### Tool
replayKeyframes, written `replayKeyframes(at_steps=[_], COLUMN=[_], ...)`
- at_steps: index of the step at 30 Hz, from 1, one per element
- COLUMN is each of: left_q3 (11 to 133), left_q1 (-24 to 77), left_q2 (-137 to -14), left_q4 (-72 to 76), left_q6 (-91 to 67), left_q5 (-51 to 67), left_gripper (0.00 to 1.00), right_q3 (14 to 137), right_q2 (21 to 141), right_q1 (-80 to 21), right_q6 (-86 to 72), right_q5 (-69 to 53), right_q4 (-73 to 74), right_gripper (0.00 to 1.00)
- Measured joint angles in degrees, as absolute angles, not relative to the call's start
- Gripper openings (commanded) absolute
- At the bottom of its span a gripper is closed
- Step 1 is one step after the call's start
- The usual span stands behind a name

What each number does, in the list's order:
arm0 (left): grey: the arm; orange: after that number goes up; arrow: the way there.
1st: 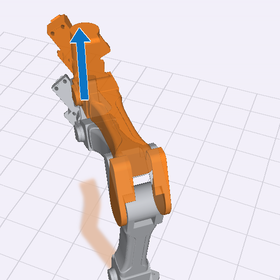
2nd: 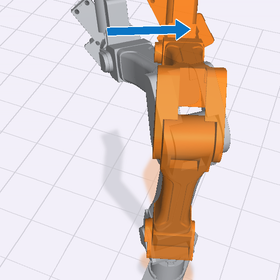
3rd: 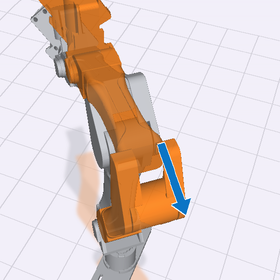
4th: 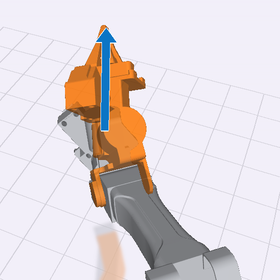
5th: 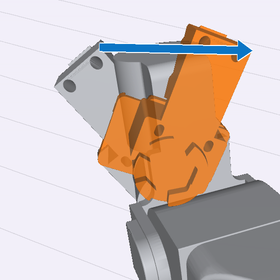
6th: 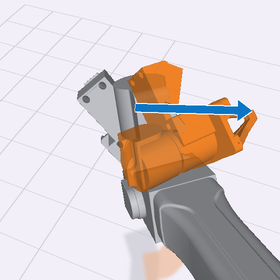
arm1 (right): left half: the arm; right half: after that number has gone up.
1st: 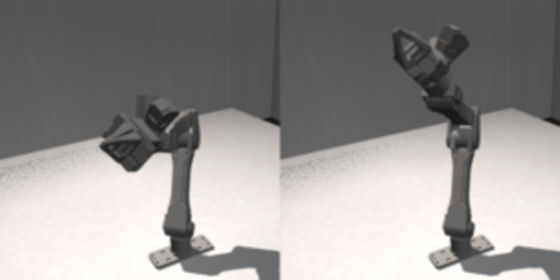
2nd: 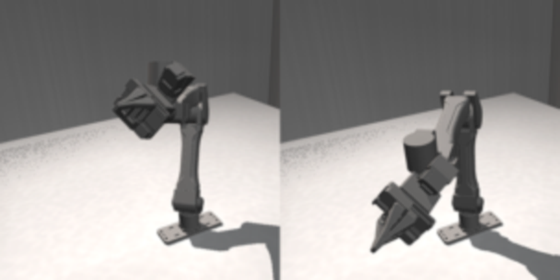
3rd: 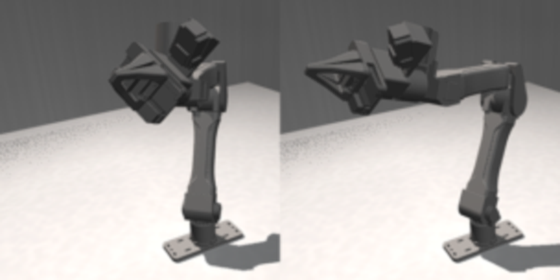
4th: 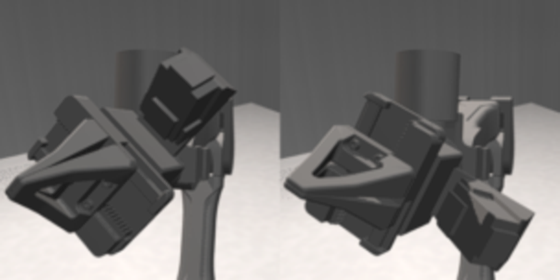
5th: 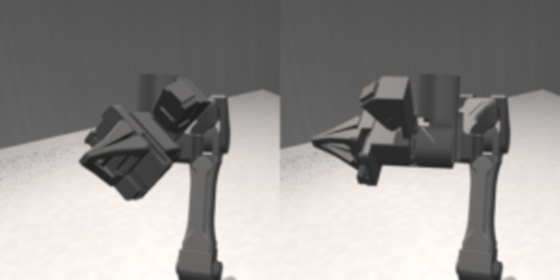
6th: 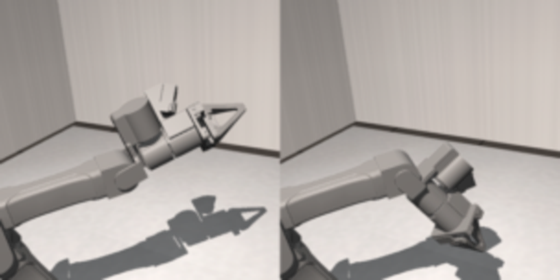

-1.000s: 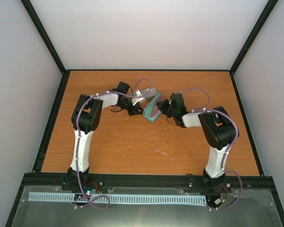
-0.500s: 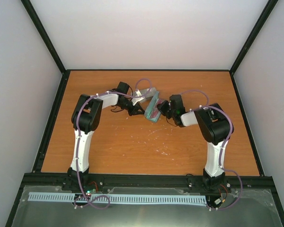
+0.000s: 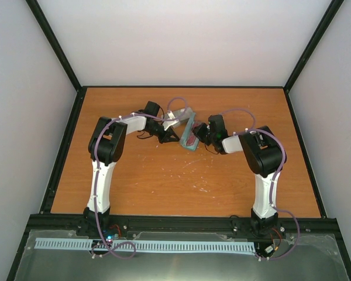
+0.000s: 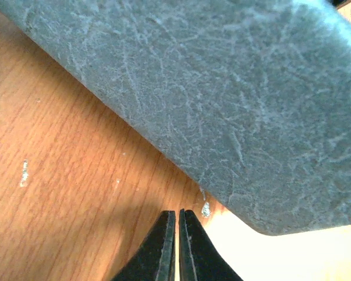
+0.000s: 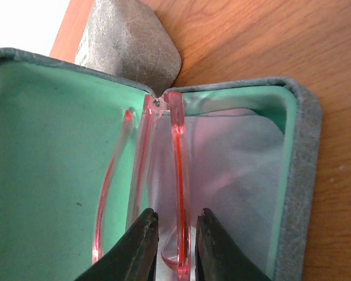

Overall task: Organize the sunglasses
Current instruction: Place the sunglasses in the sunglasses case.

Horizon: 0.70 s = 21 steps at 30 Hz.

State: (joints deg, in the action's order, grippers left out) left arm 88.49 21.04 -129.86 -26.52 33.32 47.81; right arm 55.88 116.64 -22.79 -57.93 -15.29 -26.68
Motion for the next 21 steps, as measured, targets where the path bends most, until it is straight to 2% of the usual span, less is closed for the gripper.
replayKeyframes(at_steps=[2,7,17,21], left_q3=[88.49,88.47,88.44,88.31], left_q1=[21.04,21.04,21.04,21.04], left_q2=[-129.86,-129.86,-129.86,-129.86], left_q4=[-26.52,-26.55,-26.55,-26.52], left_q6=[33.32,33.32,33.32,33.32], left_q5=[47.79,47.66,47.11,46.92], left_gripper=[0.07,0.07,0.07,0.07], right_q3=[56.10,56.77,56.84,56.86], right_q2=[116.64,116.33,111.53,109.03], right_q1=[-22.74,-22.76,-22.63,-22.61], right_q6=[-57.63,-56.45,-52.27,-50.94], right_q5=[-15.51,-16.16,-12.32,-10.26], right_q4=[-26.39,-25.89,-15.57,-12.03], right_gripper=[0.31,0.38,0.41,0.35])
